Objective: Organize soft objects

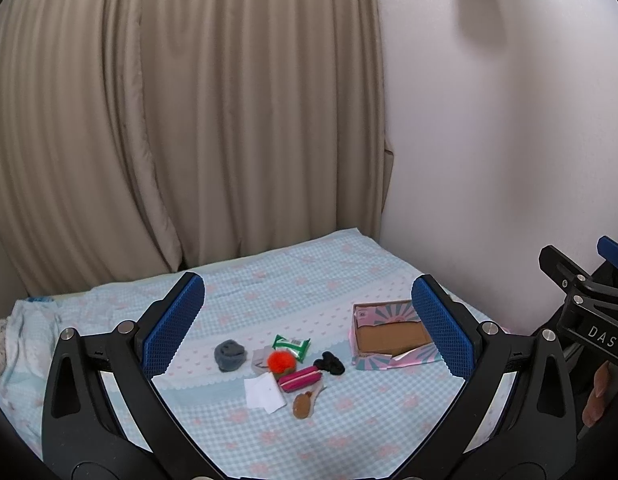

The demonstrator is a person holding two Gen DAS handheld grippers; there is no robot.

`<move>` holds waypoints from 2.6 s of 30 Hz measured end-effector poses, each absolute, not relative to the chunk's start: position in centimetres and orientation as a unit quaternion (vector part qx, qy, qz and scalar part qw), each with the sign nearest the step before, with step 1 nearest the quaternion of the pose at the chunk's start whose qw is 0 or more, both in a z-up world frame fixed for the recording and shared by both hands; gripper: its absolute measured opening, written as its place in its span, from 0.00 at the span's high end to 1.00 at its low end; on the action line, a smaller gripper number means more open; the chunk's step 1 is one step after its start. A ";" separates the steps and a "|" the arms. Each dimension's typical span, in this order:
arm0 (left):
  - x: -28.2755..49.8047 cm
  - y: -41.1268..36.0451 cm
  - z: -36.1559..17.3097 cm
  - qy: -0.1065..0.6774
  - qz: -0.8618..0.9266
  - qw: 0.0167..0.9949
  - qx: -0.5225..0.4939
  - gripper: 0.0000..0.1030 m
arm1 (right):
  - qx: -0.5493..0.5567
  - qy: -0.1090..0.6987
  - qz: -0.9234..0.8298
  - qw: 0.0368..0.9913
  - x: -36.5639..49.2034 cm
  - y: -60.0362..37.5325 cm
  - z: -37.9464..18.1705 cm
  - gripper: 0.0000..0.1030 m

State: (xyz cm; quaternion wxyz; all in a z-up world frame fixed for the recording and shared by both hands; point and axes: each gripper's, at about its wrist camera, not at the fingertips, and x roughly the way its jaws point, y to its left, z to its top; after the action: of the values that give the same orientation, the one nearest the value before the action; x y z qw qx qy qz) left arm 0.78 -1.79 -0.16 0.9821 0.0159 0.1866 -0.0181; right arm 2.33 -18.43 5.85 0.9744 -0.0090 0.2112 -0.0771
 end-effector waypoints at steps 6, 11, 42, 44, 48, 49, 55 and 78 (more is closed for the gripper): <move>0.8 -1.7 0.1 0.187 -0.018 0.982 0.016 0.00 | -0.008 0.211 -0.077 0.974 2.4 -18.4 5.8 0.00; 0.8 -1.6 0.4 0.187 -0.020 0.982 0.015 0.00 | -0.006 0.212 -0.078 0.974 2.5 -18.3 5.7 0.00; 0.0 -1.8 0.1 0.179 -0.021 0.984 0.008 0.00 | -0.004 0.211 -0.076 0.975 2.3 -18.3 4.6 0.00; 0.0 -1.8 0.1 0.179 -0.020 0.984 0.009 0.00 | -0.003 0.211 -0.077 0.975 2.3 -18.4 4.6 0.00; 0.0 -1.9 0.1 0.180 -0.021 0.983 0.007 0.00 | -0.003 0.212 -0.077 0.974 2.3 -18.5 4.6 0.00; 0.0 -2.1 0.0 0.180 -0.021 0.983 0.007 0.00 | -0.003 0.212 -0.077 0.974 2.3 -18.5 4.6 0.00; 0.0 -2.3 0.1 0.181 -0.018 0.983 0.008 0.00 | -0.003 0.212 -0.077 0.974 2.2 -18.9 4.6 0.00; 8.1 11.8 -10.3 0.305 0.029 0.952 0.001 0.00 | 0.028 0.330 -0.041 0.943 7.9 -12.1 -6.2 0.00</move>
State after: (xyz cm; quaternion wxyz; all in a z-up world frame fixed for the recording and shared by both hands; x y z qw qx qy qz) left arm 8.08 11.75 -10.29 0.9519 0.0010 0.3050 0.0288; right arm 7.95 -12.09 -6.23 0.9426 0.0282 0.3301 -0.0413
